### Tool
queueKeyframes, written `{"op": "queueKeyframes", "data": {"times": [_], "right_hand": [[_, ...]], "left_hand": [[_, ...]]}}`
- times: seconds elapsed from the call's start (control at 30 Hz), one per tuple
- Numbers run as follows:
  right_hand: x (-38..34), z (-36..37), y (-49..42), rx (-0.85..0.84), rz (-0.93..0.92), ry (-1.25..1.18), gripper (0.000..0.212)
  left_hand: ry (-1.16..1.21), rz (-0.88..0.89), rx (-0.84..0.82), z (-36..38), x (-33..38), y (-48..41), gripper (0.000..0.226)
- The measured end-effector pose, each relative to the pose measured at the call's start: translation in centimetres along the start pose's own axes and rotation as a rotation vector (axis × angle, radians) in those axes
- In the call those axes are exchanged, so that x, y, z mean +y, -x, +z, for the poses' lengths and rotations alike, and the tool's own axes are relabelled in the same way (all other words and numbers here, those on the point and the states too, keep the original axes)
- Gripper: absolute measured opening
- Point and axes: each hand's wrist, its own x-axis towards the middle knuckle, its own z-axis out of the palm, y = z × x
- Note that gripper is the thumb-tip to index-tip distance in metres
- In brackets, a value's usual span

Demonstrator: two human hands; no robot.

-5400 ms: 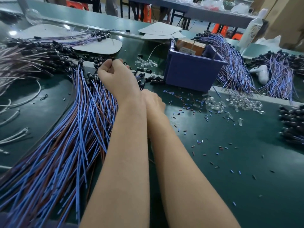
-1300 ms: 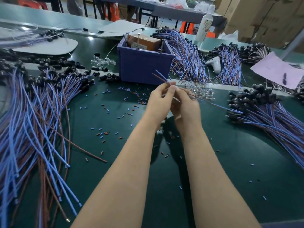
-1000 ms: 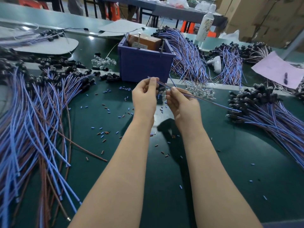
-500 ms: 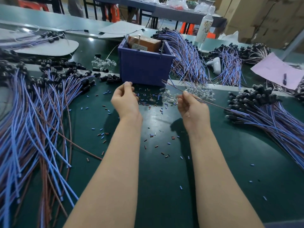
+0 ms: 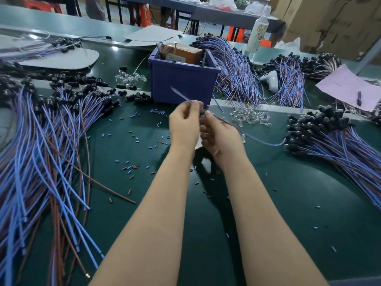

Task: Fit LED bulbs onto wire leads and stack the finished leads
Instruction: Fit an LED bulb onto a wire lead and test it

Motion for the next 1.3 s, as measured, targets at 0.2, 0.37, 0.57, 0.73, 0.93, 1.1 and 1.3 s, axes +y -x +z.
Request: {"op": "queueKeyframes", "data": {"times": [0.2, 0.37, 0.57, 0.73, 0.93, 1.1, 1.3], "right_hand": [[-0.6, 0.2, 1.2, 0.147, -0.79, 0.834, 0.018], [0.0, -0.8, 0.5, 0.031, -0.559, 1.103, 0.024], [0.7, 0.4, 0.6, 0.039, -0.466, 0.822, 0.019], [1.0, 0.7, 0.5, 0.122, -0.377, 0.623, 0.012], [1.1, 0.8, 0.4, 0.193, -0.363, 0.563, 0.011], [1.3, 0.9, 0.2, 0.247, -0.368, 0.439, 0.011], [1.3, 1.1, 0.1, 0.232, -0.329, 0.246, 0.018]], "left_hand": [[0.227, -0.119, 0.392, -1.8, -0.2, -1.7, 0.031], [0.284, -0.13, 0.432, -1.8, 0.1, -1.8, 0.029], [0.037, -0.163, 0.008, -0.5, 0.3, -0.5, 0.015], [-0.09, -0.135, -0.118, -0.3, 0.2, -0.1, 0.016], [-0.211, -0.07, -0.133, -0.4, -0.2, -0.1, 0.017], [-0.189, -0.058, -0.052, -0.3, -0.6, -0.3, 0.021], [-0.133, -0.023, 0.127, -0.3, -0.6, -0.2, 0.016]]}}
